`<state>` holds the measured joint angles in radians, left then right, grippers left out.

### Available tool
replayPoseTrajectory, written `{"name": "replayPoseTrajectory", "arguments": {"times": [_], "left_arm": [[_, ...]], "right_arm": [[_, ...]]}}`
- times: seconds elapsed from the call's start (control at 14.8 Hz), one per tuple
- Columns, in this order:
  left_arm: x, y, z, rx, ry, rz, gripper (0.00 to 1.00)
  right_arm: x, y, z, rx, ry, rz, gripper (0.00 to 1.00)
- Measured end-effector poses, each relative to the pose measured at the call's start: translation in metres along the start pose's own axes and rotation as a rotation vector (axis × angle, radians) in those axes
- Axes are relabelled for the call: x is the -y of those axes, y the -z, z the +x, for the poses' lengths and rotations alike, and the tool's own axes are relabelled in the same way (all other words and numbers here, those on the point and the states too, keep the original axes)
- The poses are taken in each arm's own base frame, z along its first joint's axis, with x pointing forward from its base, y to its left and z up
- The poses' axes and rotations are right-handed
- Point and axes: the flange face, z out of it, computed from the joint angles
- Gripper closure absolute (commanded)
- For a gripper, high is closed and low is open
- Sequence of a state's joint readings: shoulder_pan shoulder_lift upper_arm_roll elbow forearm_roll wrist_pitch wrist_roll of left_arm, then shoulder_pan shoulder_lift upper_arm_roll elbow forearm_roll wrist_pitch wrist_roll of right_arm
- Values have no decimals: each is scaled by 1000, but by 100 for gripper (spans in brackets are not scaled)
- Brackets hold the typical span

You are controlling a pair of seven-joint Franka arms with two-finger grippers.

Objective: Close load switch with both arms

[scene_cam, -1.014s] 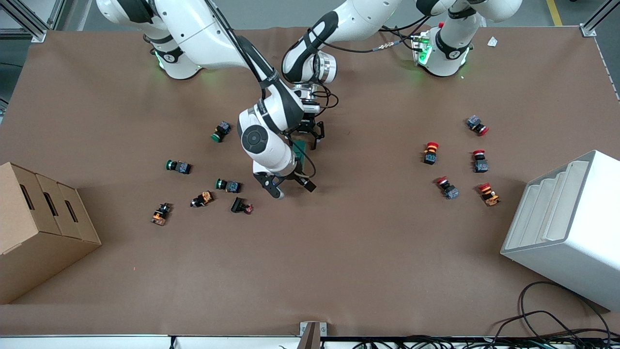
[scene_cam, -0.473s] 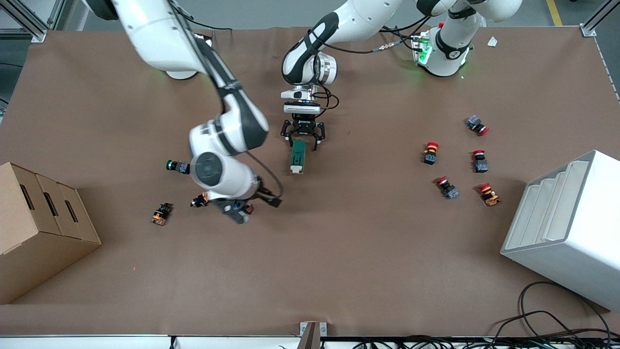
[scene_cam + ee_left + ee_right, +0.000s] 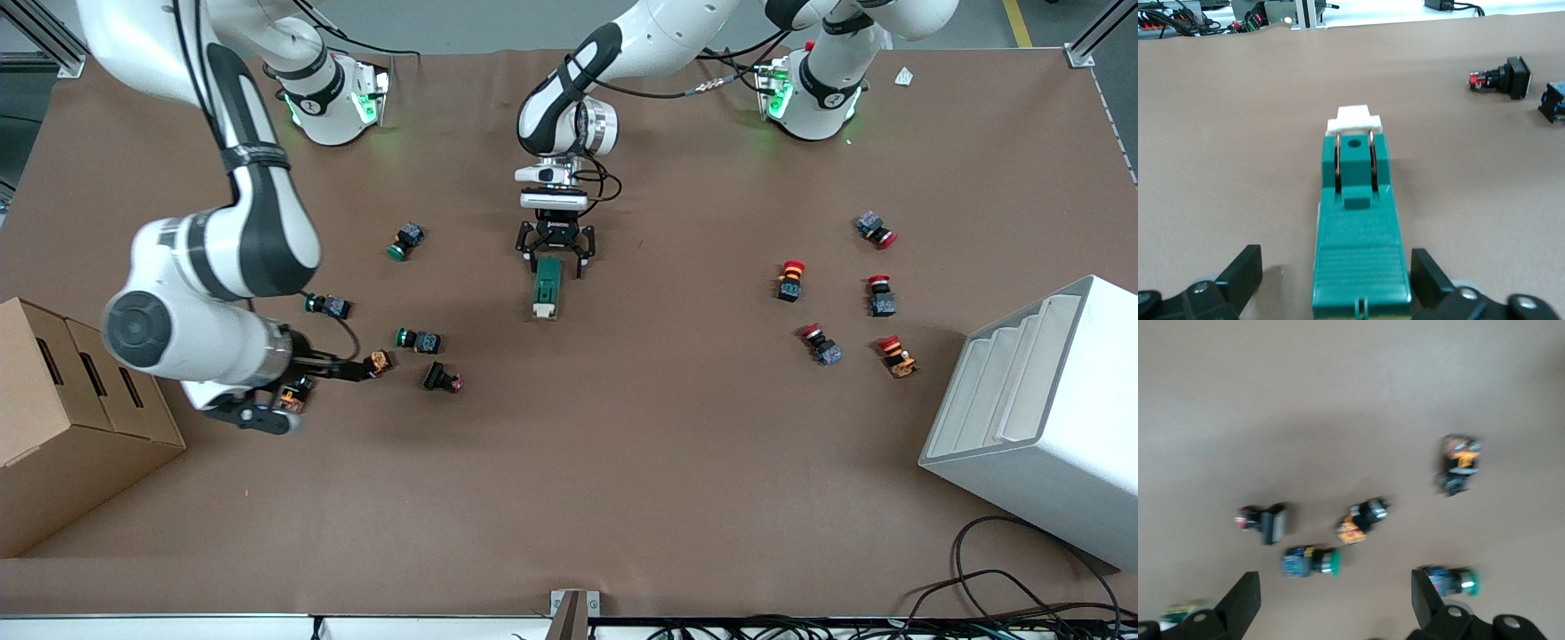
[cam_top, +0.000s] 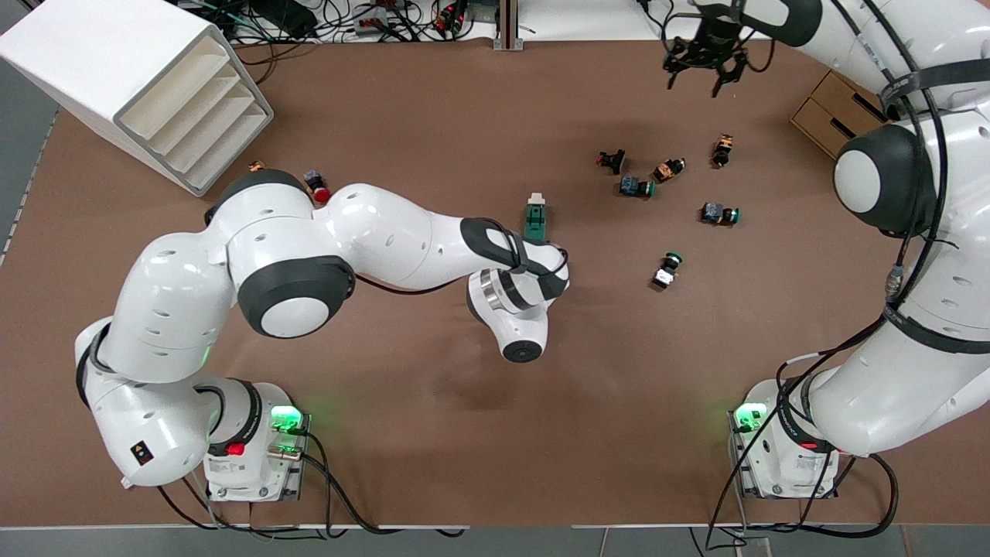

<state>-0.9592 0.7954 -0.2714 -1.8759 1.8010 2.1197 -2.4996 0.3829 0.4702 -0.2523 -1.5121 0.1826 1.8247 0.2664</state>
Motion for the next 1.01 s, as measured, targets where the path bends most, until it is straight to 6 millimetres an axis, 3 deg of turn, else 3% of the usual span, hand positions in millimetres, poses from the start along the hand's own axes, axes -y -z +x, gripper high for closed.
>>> {"name": "replayPoseTrajectory", "arguments": {"times": [0.14,0.34,0.54,0.74,1.01], "left_arm": [[-2,-7,12,-4,25,4,1],[-9,-16,33,15,49,35,1],[-24,-18,58,63,64,92,1],[-40,-19,92,145,52,150,1],[-56,-19,152,259,51,182,1]], "right_arm": [[-25,25,-2,-10,57,-32,0],[-62,90,-26,-10,72,-9,0],[-79,150,-51,-37,73,10,0],[-88,165,-61,-10,81,-45,0],[-118,184,-61,4,131,-75,0]]}}
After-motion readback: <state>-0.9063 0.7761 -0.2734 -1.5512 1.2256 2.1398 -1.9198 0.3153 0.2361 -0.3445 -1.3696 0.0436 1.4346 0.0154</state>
